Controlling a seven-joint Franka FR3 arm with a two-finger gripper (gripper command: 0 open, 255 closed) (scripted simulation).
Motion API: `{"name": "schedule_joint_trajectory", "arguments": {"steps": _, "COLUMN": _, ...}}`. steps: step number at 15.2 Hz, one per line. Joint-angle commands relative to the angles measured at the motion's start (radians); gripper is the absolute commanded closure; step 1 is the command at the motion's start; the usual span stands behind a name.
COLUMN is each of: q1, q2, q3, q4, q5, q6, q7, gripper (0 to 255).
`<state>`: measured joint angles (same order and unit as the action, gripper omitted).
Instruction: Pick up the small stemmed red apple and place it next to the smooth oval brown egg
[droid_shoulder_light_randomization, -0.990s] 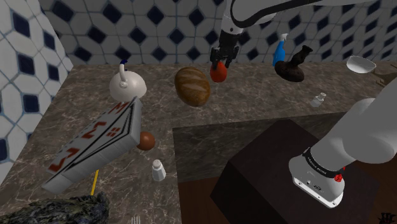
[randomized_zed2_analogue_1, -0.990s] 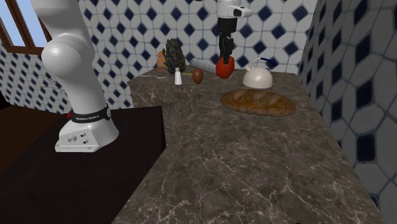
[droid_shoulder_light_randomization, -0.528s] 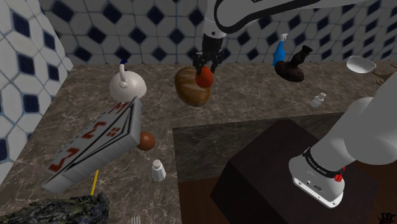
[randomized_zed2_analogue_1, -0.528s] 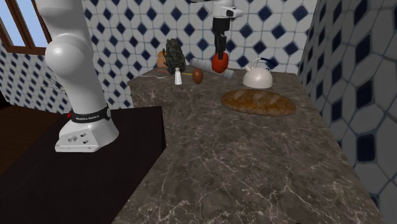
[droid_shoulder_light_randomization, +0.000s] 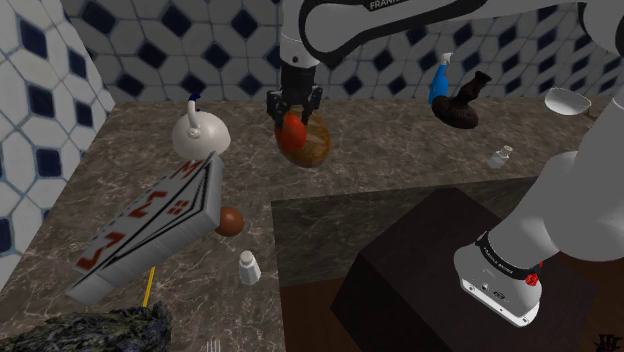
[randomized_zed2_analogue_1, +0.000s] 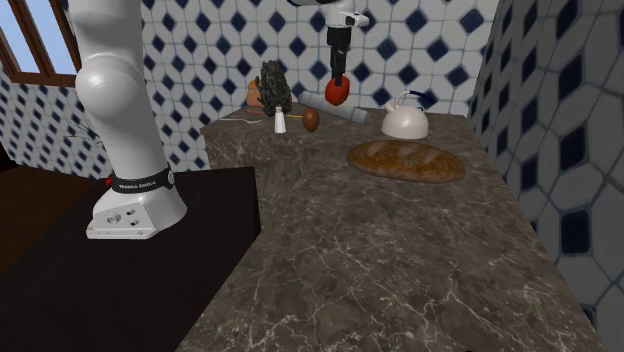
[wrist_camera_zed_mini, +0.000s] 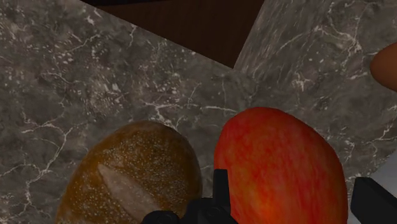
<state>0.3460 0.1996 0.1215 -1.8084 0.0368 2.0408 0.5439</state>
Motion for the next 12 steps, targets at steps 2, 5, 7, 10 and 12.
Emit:
{"name": "schedule_joint_trajectory", "arguments": {"steps": 2, "q1": 0.041, "q2": 0.064, "q3": 0.022, "q4": 0.087, "q5": -0.017, "q6": -0.02, "q7": 0.07, "gripper": 255}}
{"name": "schedule_joint_trajectory", "arguments": {"steps": 5, "q1": 0.083, "q2": 0.134, "q3": 0.038, "q4": 0.186, "q5": -0.036, "q6": -0.047, "q7": 0.132, "gripper": 255}}
{"name": "schedule_joint_trajectory", "arguments": {"steps": 7, "q1": 0.103, "q2": 0.171, "q3": 0.044, "q4": 0.226, "q5": -0.045, "q6": -0.05, "q7": 0.159, "gripper": 255}}
{"name": "schedule_joint_trajectory", "arguments": {"steps": 10, "q1": 0.104, "q2": 0.181, "q3": 0.043, "q4": 0.199, "q5": -0.047, "q6": -0.014, "q7": 0.158, "gripper": 255}}
{"name": "schedule_joint_trajectory", "arguments": {"steps": 12, "q1": 0.104, "q2": 0.189, "q3": 0.042, "q4": 0.183, "q5": -0.048, "q6": 0.01, "q7": 0.158, "gripper": 255}}
